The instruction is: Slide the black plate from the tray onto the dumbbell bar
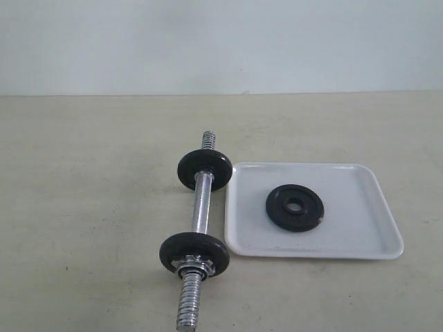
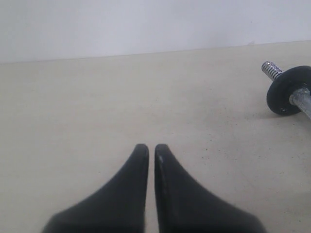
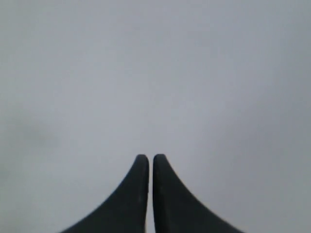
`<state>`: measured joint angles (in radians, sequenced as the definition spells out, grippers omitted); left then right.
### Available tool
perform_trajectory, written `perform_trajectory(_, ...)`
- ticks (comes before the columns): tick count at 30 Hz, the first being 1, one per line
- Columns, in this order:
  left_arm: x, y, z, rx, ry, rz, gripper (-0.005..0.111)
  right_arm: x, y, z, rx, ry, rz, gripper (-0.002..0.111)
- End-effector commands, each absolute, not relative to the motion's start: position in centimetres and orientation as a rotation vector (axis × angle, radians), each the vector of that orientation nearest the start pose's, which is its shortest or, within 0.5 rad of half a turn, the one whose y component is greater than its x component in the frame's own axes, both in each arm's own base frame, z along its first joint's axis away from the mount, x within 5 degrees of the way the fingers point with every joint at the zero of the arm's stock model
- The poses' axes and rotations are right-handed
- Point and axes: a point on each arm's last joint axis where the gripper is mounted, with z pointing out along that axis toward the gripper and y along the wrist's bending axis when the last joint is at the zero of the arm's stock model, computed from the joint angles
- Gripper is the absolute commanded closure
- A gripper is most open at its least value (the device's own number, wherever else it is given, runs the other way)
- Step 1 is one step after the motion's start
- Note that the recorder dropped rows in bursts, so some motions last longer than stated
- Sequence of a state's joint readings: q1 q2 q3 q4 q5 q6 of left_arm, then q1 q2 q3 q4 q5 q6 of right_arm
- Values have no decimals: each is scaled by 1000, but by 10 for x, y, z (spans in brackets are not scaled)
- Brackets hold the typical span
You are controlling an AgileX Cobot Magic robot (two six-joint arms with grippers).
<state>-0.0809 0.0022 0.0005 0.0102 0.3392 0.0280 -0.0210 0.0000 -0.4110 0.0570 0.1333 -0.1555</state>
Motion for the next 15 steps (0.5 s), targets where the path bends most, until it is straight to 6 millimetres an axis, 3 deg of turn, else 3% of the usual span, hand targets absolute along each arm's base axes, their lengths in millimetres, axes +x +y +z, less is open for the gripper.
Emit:
perform_trajectory(1,53,-4,183,116,1818,-22,102,4,0,350,-41,1032,-113,107)
perform_trajectory(5,53,-4,183,116,1818,-22,102,0,-1,356,-22,952,-92,107)
perform_trajectory(8,53,-4,183,116,1818,-22,102,-1,-1,358,41,929,23,107)
perform_trajectory(15,53,-4,183,150,1815,9,102,3,0,351,93,1011,123,107)
